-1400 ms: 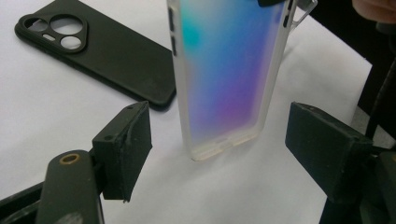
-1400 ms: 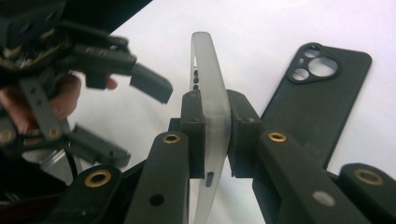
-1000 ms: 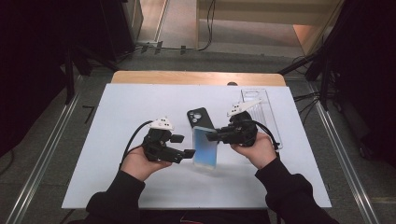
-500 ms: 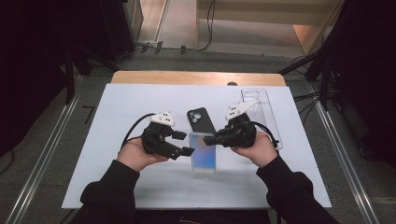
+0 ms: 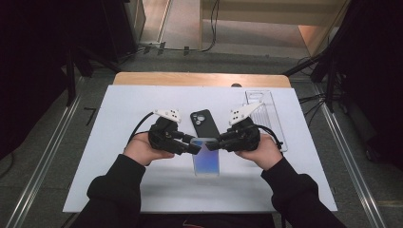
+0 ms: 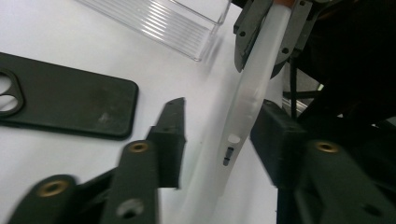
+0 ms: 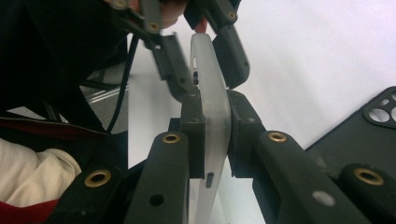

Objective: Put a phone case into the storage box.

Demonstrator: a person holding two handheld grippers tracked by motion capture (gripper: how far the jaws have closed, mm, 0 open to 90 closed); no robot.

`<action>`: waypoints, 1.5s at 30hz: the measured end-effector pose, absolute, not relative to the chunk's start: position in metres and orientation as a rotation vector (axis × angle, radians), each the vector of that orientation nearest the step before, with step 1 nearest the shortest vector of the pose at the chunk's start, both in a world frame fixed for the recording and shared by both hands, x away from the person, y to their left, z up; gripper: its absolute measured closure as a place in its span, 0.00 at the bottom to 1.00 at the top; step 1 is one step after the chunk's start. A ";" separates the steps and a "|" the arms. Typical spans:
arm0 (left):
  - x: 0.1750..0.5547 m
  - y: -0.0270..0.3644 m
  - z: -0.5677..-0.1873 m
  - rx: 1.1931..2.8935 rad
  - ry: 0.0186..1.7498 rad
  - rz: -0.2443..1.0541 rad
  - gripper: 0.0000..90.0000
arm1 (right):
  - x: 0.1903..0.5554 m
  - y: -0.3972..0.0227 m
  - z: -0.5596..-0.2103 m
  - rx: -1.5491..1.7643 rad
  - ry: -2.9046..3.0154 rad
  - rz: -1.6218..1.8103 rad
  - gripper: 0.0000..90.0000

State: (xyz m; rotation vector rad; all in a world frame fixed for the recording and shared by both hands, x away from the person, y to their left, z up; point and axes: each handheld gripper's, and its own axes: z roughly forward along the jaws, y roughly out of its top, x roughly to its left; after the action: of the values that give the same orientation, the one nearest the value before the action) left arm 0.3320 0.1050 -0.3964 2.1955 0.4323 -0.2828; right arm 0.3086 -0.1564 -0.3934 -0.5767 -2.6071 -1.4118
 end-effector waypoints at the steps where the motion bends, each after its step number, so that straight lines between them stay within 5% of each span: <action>1: 0.331 0.106 -0.397 2.181 0.412 -0.297 0.72 | 0.309 -0.156 -0.393 -0.580 -2.603 -1.408 0.86; 4: 0.331 0.107 -0.399 2.162 0.396 -0.344 0.88 | 0.309 -0.155 -0.394 -0.564 -2.594 -1.405 0.86; 13: 0.329 0.107 -0.399 2.173 0.407 -0.349 0.90 | 0.311 -0.155 -0.397 -0.593 -2.576 -1.398 0.83; 19: 0.328 0.113 -0.392 2.160 0.486 -0.314 0.90 | 0.310 -0.154 -0.396 -0.675 -2.583 -1.455 0.43; 24: 0.329 0.118 -0.387 2.151 0.566 -0.277 0.90 | 0.310 -0.154 -0.396 -0.705 -2.577 -1.500 0.31; 30: 0.330 0.124 -0.379 2.128 0.644 -0.224 0.90 | 0.310 -0.155 -0.398 -0.711 -2.559 -1.516 0.28; 33: 0.331 0.127 -0.376 2.115 0.696 -0.196 0.90 | 0.310 -0.154 -0.399 -0.779 -2.559 -1.564 0.00; 45: 0.329 0.128 -0.369 2.069 0.867 -0.075 0.90 | 0.309 -0.153 -0.407 -1.081 -2.531 -1.589 0.00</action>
State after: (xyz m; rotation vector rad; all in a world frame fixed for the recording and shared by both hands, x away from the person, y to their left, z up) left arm 0.3295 0.1282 -0.3685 2.0695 0.8670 -0.0746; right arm 0.3091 -0.1532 -0.4067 -1.0808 -2.5306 -1.5895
